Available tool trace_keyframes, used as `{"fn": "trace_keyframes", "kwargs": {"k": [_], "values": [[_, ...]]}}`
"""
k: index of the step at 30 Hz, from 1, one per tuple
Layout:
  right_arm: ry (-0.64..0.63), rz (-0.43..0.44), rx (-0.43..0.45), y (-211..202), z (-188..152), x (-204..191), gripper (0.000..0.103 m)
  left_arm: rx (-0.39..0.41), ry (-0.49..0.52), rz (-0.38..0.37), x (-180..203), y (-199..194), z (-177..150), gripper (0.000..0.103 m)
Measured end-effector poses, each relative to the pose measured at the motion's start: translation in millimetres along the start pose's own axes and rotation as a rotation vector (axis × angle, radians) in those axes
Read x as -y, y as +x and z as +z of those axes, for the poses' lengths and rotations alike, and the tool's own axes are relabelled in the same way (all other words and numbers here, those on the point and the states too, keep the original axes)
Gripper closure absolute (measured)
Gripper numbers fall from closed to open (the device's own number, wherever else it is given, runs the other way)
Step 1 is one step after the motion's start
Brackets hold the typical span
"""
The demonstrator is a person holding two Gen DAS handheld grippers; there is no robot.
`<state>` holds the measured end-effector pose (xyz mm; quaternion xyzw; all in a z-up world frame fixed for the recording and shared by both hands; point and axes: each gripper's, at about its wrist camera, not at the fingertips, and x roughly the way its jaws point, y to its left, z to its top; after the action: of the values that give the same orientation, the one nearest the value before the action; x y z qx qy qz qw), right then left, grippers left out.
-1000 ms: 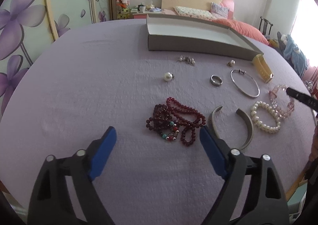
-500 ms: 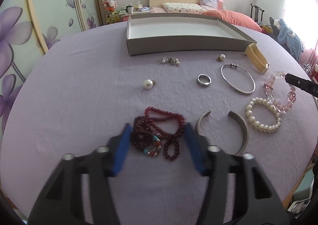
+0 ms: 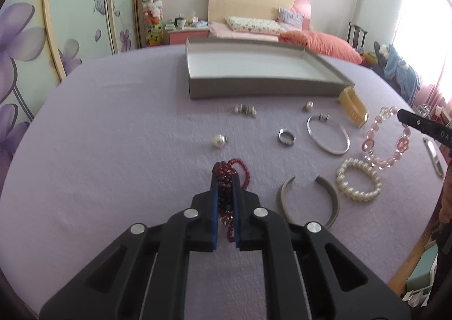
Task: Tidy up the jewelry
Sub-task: 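Carry both to the grey tray while the right gripper opens to drop the pink bracelet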
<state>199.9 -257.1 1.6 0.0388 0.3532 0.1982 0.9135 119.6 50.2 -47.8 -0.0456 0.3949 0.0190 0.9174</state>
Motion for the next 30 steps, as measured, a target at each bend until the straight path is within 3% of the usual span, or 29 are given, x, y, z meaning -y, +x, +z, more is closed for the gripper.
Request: {"fn": "trace_keyframes", "kwargs": {"k": [19, 25, 30], "values": [[-0.082, 0.016, 0.095, -20, 39, -18, 0.089, 0.091, -0.045, -0.094, -12, -31, 66, 0.094], [-0.113, -0.010, 0.129, -10, 71, -20, 0.089, 0.114, -0.044, -0.099, -11, -20, 97, 0.094], [-0.102, -0.002, 0.108, 19, 106, -21, 0.089, 0.103, -0.062, -0.091, -14, 6, 125, 0.094]]}}
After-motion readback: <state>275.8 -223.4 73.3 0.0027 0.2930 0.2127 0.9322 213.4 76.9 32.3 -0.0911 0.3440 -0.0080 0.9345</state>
